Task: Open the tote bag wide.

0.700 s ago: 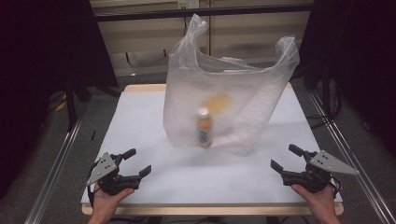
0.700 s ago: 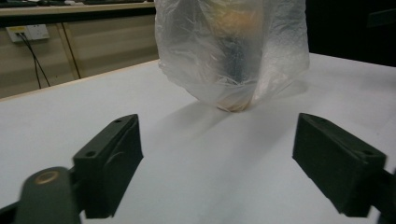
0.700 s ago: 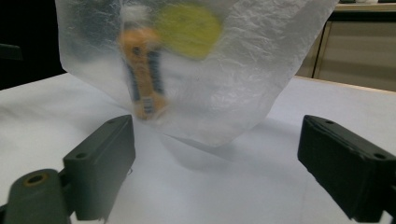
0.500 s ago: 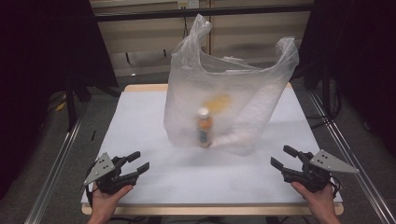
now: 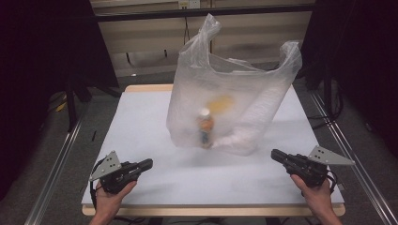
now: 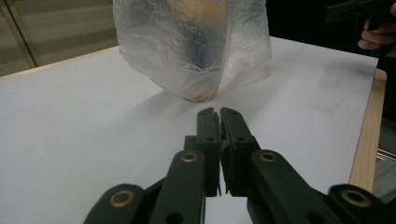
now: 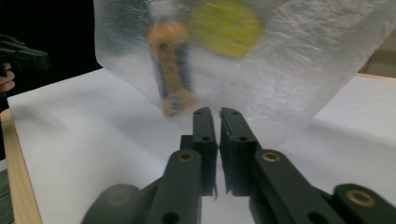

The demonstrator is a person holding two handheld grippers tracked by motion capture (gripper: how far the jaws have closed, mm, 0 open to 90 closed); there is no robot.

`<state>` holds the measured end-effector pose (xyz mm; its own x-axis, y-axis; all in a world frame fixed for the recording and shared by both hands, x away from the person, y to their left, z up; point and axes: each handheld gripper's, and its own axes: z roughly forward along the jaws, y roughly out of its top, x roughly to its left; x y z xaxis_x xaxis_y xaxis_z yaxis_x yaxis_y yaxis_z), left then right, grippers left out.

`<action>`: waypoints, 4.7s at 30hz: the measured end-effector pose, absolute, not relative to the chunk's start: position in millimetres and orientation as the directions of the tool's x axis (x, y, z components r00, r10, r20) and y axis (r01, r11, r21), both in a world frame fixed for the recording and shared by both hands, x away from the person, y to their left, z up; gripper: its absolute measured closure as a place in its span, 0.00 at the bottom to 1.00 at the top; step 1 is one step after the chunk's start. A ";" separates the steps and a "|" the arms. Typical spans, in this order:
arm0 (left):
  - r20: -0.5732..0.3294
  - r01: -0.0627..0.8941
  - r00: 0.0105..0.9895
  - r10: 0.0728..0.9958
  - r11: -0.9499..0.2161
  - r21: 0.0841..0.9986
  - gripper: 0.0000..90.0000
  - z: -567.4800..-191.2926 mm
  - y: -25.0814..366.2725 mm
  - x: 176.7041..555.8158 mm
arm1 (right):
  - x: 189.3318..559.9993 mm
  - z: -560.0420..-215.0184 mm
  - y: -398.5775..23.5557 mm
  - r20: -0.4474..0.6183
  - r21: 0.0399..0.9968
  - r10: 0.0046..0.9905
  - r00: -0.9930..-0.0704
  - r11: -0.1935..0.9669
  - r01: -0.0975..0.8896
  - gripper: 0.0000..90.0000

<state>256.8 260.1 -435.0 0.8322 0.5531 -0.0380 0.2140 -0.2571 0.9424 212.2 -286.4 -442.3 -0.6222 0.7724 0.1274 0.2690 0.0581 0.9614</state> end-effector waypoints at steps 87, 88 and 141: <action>-0.065 0.362 0.830 0.553 -0.447 0.818 1.00 -465.2 174.7 384.8 | 386.3 -327.7 -159.4 0.163 0.945 0.647 -0.744 0.115 0.307 1.00; -0.072 0.373 0.828 0.556 -0.450 0.811 1.00 -467.3 175.7 385.7 | 385.7 -332.8 -157.9 0.172 0.942 0.642 -0.747 0.115 0.316 1.00; -0.003 0.059 0.951 0.310 -0.171 0.983 1.00 -330.9 120.4 336.1 | 346.7 -376.3 -122.0 0.203 0.941 0.612 -0.764 0.093 0.325 1.00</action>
<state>336.1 120.4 -330.9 0.9508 0.3099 -0.0029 0.0589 -0.1715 0.9834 346.7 -122.0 -376.3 -0.7639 0.6125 0.2032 0.3252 0.0934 0.9410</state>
